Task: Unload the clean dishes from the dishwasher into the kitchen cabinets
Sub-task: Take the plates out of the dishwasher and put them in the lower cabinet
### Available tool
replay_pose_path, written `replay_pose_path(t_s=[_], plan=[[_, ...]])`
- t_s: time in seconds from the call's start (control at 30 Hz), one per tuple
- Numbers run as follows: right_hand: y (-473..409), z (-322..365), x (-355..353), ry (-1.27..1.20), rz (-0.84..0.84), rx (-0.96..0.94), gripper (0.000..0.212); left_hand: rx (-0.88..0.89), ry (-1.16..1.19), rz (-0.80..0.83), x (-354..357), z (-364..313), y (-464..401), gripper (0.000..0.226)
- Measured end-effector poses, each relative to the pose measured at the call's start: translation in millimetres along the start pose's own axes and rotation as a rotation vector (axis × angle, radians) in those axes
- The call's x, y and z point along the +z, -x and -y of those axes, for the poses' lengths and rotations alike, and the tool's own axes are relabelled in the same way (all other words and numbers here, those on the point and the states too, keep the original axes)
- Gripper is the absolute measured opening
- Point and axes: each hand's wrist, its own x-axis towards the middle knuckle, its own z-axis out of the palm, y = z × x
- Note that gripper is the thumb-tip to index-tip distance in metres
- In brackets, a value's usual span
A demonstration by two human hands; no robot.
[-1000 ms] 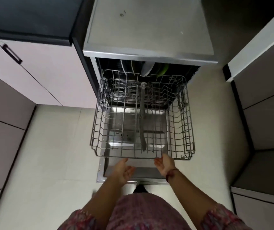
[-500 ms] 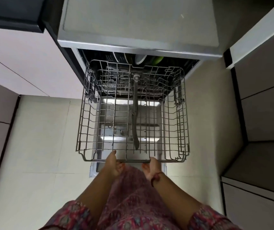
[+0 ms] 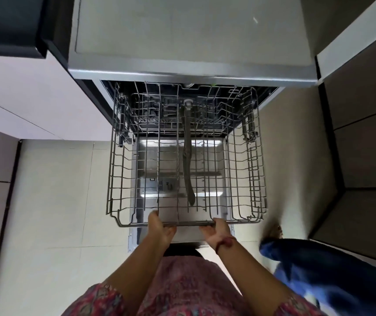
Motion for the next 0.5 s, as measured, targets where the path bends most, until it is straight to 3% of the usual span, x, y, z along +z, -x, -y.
replay_pose_path(t_s=[0.13,0.5], plan=[[2.6,19.2,31.7,-0.036,0.083,-0.048,0.027,0.062,0.016,0.068,27.4,-22.7,-4.1,0.041],[4.9,102.5,165.0,0.128,0.231,-0.204,0.026,0.313,-0.105,0.162,138.7,-116.1,-8.4,0.015]])
